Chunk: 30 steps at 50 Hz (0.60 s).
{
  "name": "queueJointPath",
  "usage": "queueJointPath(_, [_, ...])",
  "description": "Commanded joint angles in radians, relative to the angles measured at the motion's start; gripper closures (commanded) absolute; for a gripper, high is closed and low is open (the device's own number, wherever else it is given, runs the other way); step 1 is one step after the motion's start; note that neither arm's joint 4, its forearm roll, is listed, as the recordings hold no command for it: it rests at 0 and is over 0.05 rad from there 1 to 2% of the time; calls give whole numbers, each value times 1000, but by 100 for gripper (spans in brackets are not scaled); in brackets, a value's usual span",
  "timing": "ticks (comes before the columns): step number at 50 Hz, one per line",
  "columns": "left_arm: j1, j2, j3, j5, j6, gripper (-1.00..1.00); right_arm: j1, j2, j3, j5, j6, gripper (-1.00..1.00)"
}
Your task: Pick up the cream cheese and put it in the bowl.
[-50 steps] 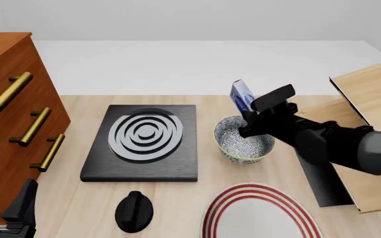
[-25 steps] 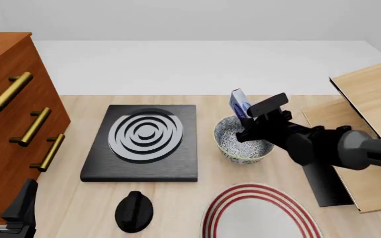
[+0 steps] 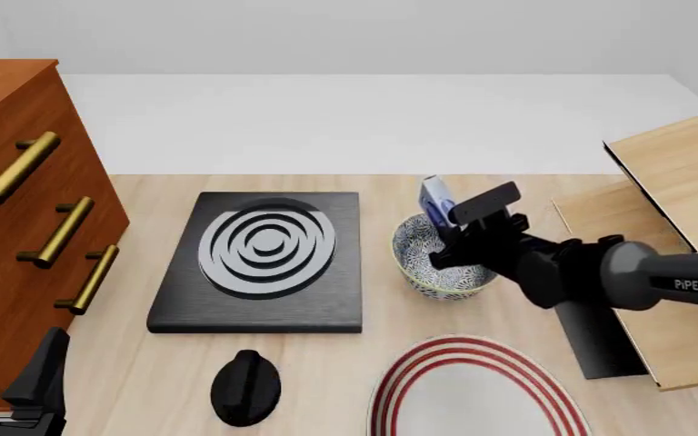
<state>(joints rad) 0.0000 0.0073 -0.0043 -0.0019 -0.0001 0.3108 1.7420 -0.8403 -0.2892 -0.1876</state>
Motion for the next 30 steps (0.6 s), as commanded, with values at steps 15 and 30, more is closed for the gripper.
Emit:
queueJointPath(15, [0,0,0,0,0,-100,10,22,14,-30,18,100])
queueJointPath(30, [0,0,0,0,0,-100,19,31,9,-22,24,100])
